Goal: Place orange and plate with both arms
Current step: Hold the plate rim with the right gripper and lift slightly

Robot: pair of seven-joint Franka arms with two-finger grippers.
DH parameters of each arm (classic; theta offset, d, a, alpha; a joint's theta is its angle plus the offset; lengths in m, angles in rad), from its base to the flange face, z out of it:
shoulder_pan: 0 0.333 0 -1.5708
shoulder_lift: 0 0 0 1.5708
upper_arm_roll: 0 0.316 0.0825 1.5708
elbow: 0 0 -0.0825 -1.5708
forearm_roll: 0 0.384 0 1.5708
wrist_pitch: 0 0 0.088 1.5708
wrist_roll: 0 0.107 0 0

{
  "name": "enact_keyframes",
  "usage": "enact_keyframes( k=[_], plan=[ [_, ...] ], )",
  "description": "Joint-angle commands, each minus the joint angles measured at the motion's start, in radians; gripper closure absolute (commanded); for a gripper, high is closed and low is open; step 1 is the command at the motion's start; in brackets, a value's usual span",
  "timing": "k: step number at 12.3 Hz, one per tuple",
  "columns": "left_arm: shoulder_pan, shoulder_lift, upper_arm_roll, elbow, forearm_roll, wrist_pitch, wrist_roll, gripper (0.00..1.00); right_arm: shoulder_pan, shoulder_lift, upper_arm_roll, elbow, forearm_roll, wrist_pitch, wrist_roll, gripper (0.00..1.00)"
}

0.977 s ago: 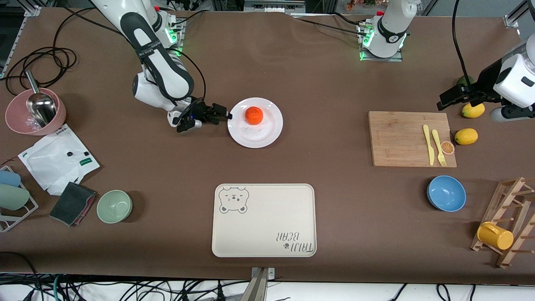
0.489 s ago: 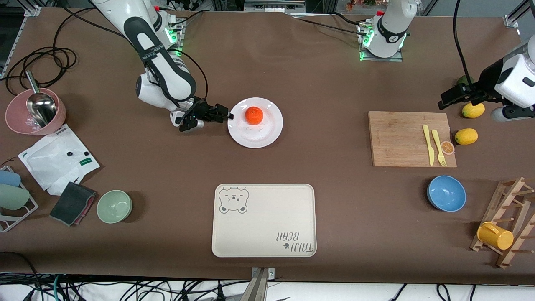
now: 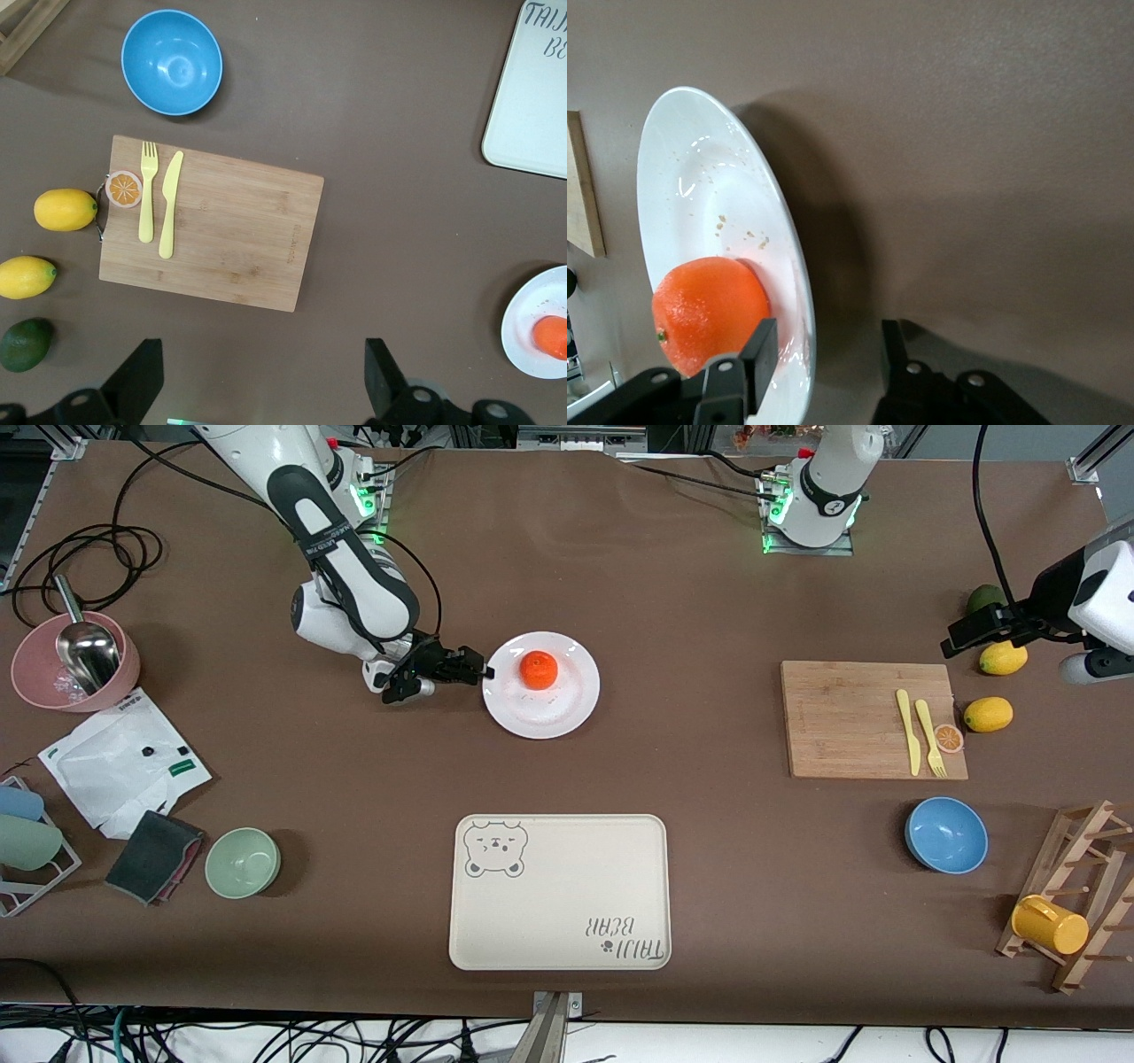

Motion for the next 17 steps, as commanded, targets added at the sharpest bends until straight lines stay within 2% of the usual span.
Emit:
enact_keyframes(
  k=[1, 3, 4, 6, 9, 13, 17],
  plan=[
    [0.003, -0.004, 0.002, -0.001, -0.012, -0.007, 0.020, 0.00, 0.033, 0.022, 0.006, 0.027, 0.063, 0.036, -0.029, 0.47],
    [0.006, -0.004, 0.002, -0.001, -0.012, -0.007, 0.020, 0.00, 0.034, 0.025, 0.006, 0.033, 0.063, 0.036, -0.029, 0.47],
    [0.006, -0.004, 0.002, -0.001, -0.012, -0.007, 0.020, 0.00, 0.034, 0.028, 0.006, 0.033, 0.063, 0.036, -0.029, 0.51],
    [0.006, -0.004, 0.001, -0.001, -0.014, -0.006, 0.019, 0.00, 0.034, 0.033, 0.006, 0.033, 0.063, 0.036, -0.029, 0.66],
    [0.005, -0.004, 0.001, -0.001, -0.012, -0.007, 0.019, 0.00, 0.034, 0.045, 0.006, 0.041, 0.062, 0.036, -0.030, 0.83],
    [0.006, -0.004, 0.001, -0.001, -0.011, -0.007, 0.020, 0.00, 0.034, 0.048, 0.006, 0.048, 0.063, 0.034, -0.029, 0.87],
    [0.005, 0.001, -0.002, -0.001, 0.021, -0.006, 0.022, 0.00, 0.033, 0.063, 0.005, 0.065, 0.065, 0.034, -0.027, 1.00]
  ],
)
